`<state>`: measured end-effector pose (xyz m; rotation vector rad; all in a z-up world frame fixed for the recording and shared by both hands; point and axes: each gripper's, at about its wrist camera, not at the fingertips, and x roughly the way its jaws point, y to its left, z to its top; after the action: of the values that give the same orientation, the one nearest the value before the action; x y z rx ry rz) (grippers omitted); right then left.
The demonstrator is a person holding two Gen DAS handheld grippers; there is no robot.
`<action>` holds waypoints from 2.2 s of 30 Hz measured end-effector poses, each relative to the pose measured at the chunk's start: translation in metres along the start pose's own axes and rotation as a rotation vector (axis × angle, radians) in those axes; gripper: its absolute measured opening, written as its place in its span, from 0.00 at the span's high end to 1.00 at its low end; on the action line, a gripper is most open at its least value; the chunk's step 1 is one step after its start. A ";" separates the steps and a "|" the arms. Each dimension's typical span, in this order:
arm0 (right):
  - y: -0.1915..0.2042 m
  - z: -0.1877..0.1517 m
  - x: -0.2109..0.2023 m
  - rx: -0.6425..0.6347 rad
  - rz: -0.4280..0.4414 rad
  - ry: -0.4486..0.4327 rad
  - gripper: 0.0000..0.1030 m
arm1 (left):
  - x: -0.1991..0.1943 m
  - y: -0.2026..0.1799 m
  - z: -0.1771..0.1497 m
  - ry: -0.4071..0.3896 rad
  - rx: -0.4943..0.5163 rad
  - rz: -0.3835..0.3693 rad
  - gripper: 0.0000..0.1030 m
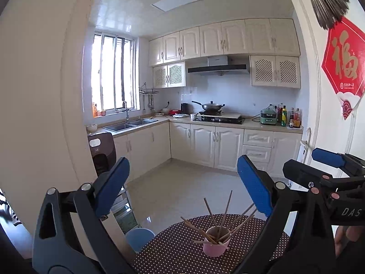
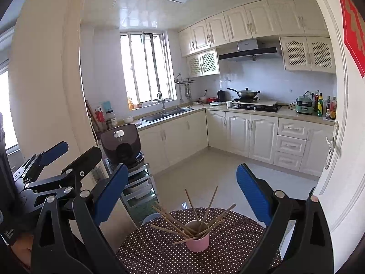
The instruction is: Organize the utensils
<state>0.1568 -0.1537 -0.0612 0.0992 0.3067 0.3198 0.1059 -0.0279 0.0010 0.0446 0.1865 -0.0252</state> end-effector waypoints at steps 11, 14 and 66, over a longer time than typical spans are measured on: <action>-0.004 0.000 0.006 0.007 0.007 0.014 0.10 | 0.006 -0.004 -0.001 0.008 0.001 0.010 0.09; -0.005 0.000 0.007 0.008 0.009 0.018 0.10 | 0.007 -0.005 -0.001 0.010 0.003 0.013 0.09; -0.010 -0.002 0.018 0.017 0.020 0.039 0.09 | 0.017 -0.006 -0.001 0.030 0.007 0.025 0.09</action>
<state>0.1751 -0.1573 -0.0690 0.1126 0.3478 0.3391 0.1225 -0.0342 -0.0032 0.0544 0.2162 0.0002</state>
